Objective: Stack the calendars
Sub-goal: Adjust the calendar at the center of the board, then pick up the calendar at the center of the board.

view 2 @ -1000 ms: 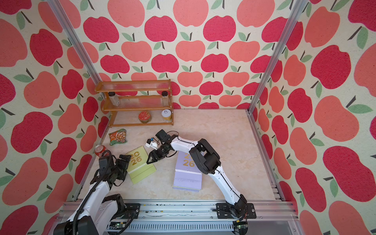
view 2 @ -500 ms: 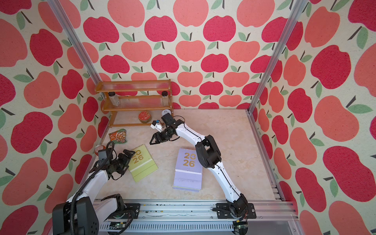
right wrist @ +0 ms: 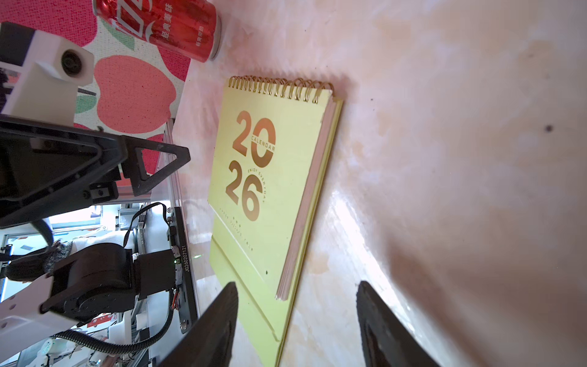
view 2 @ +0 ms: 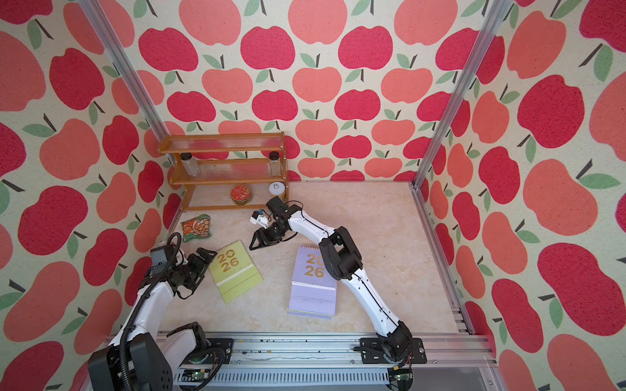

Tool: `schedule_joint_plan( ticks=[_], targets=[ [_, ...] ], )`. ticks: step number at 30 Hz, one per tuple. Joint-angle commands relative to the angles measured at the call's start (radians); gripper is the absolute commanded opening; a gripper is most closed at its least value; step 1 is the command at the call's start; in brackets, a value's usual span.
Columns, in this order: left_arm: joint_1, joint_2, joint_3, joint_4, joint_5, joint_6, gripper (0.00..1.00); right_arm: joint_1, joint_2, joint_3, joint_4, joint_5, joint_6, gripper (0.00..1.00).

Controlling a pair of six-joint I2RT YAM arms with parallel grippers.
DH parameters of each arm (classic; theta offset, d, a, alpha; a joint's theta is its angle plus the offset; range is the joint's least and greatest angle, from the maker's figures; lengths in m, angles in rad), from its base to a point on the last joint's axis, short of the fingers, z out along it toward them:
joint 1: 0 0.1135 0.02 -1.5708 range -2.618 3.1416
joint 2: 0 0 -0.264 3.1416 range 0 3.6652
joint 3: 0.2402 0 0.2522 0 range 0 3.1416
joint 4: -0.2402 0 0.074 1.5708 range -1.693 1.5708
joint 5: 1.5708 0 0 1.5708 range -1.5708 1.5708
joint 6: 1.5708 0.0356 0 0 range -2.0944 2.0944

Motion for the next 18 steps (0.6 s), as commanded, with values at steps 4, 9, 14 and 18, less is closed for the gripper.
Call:
schedule_joint_plan(
  ticks=[4,9,14,18],
  targets=[
    [0.011,0.087,0.018,-0.021,0.061,0.072,1.0,0.027,0.042,0.041,-0.034,-0.026,0.004,0.63],
    [0.011,0.133,0.017,0.018,0.104,0.083,1.0,0.04,0.07,0.067,-0.051,-0.029,0.006,0.64],
    [0.006,0.165,0.005,0.066,0.129,0.086,1.0,0.05,0.099,0.087,-0.058,-0.033,0.014,0.64],
    [-0.017,0.213,-0.006,0.125,0.145,0.091,1.0,0.06,0.115,0.103,-0.066,-0.041,0.014,0.64]
  ],
)
